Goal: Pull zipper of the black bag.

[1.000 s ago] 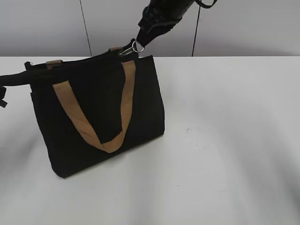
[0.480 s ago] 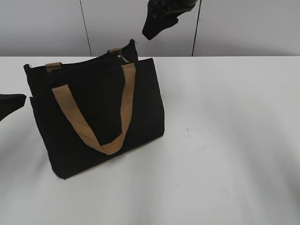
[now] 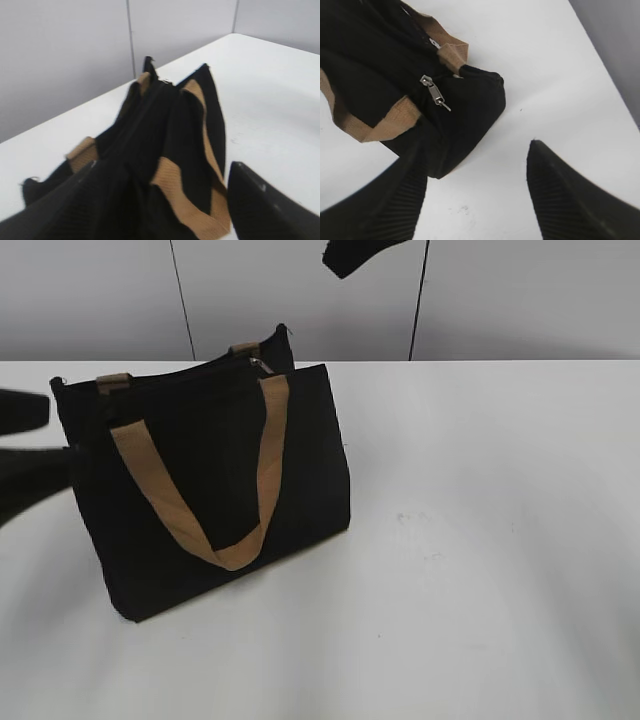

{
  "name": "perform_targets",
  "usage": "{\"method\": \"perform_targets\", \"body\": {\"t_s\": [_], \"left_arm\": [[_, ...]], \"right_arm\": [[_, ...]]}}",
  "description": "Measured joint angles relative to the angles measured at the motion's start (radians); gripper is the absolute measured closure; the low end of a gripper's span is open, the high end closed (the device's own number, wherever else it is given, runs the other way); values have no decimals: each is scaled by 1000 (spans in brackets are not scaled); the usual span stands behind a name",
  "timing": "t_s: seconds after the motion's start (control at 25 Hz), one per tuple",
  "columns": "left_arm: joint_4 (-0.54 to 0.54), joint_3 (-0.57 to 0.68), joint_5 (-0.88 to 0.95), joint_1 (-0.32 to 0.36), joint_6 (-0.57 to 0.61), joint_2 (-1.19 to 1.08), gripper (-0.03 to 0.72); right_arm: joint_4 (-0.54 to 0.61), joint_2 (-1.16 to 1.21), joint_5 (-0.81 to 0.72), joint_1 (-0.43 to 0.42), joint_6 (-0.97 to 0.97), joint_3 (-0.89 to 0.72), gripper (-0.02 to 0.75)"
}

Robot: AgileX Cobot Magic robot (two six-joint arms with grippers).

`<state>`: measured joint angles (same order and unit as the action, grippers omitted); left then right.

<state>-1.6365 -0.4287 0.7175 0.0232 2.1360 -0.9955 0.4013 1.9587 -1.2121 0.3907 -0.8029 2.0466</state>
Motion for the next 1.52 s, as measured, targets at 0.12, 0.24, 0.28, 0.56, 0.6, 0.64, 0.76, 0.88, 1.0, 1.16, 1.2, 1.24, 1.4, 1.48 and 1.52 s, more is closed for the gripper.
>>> {"method": "perform_targets", "body": {"t_s": [0.12, 0.24, 0.28, 0.56, 0.6, 0.64, 0.76, 0.88, 1.0, 1.16, 1.2, 1.24, 1.4, 1.48, 1.52], "left_arm": [[269, -10, 42, 0, -136, -1, 165], [551, -43, 3, 0, -348, -4, 217], [641, -57, -27, 0, -447, -4, 235], [1354, -265, 6, 0, -1299, -42, 271], [1439, -305, 47, 0, -1421, -59, 272], [1500, -346, 82, 0, -1523, -76, 272], [1623, -467, 155, 0, -1798, -121, 272], [1636, -590, 246, 0, -1874, -155, 274], [1636, -689, 296, 0, -1891, -174, 274], [1617, -778, 306, 0, -1892, -176, 274], [1608, -794, 306, 0, -1892, -176, 274], [1595, -806, 306, 0, -1892, -176, 274], [1530, -828, 312, 0, -1892, -175, 274], [1510, -828, 343, 0, -1892, -173, 274], [1505, -828, 362, 0, -1892, -167, 274]], "right_arm": [[-35, -28, -2, 0, -57, 0, 251], [-111, -51, -4, 0, -77, 0, 251], [-144, -57, -5, 0, -74, 0, 251], [-363, -95, -8, -55, 114, 0, 251], [-376, -102, -8, -73, 155, 0, 251], [-383, -111, -8, -89, 185, 0, 251], [-394, -143, -8, -148, 296, 0, 251], [-395, -181, -8, -203, 405, 0, 251], [-395, -222, -8, -258, 516, 0, 251], [-389, -275, -9, -319, 594, 0, 251], [-401, -288, -9, -329, 599, 0, 251], [-401, -306, -9, -340, 600, 0, 251], [-389, -391, -9, -360, 604, -18, 251], [-389, -441, -9, -360, 604, -64, 251], [-393, -469, -9, -360, 604, -97, 251]]}}
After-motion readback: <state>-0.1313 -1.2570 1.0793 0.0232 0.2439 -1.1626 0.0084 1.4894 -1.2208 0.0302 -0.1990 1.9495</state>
